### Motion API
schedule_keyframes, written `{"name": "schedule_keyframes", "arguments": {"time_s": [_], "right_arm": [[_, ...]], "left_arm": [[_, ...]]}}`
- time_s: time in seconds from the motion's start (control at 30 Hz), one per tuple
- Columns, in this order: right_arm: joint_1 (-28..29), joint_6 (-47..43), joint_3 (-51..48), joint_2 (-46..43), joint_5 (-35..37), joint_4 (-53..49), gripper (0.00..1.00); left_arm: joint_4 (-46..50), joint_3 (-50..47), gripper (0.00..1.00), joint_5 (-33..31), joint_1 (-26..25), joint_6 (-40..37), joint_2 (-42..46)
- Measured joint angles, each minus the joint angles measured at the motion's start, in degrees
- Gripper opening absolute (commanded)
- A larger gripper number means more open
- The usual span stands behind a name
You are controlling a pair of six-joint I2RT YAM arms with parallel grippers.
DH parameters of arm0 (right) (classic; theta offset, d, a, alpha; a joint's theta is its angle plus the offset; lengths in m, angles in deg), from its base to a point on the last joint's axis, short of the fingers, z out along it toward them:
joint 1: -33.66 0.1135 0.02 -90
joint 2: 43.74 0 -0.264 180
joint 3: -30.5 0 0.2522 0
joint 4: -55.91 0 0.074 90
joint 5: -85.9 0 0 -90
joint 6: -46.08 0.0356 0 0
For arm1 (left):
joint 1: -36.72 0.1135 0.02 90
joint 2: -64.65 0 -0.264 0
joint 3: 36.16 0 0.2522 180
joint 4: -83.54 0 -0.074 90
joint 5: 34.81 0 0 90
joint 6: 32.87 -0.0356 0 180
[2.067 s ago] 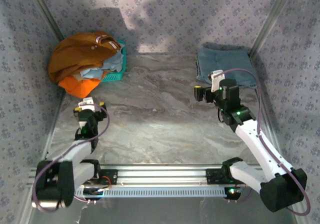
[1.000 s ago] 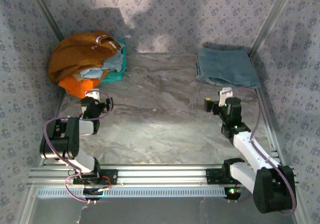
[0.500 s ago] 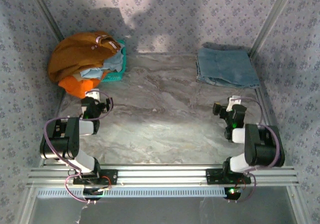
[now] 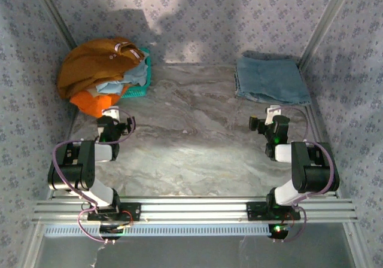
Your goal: Fold and stack the trousers
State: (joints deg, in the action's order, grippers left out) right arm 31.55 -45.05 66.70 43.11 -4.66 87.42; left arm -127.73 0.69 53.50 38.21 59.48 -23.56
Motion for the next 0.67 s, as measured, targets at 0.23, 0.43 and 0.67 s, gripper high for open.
{"name": "schedule_keyframes", "arguments": {"time_s": [0.23,0.43,0.67], "right_arm": [[0.55,-0.26,0.0,0.0,0.76,-0.04,1.0],[0.52,-0.26,0.0,0.0,0.76,-0.07,1.0],[0.48,-0.26,0.0,0.0,0.74,-0.07,1.0]], "left_arm": [[0.0,0.0,1.0,0.0,0.0,0.0,0.0],[0.0,0.02,1.0,0.02,0.0,0.0,0.0],[0.02,0.02,1.0,0.02,0.0,0.0,0.0]]}}
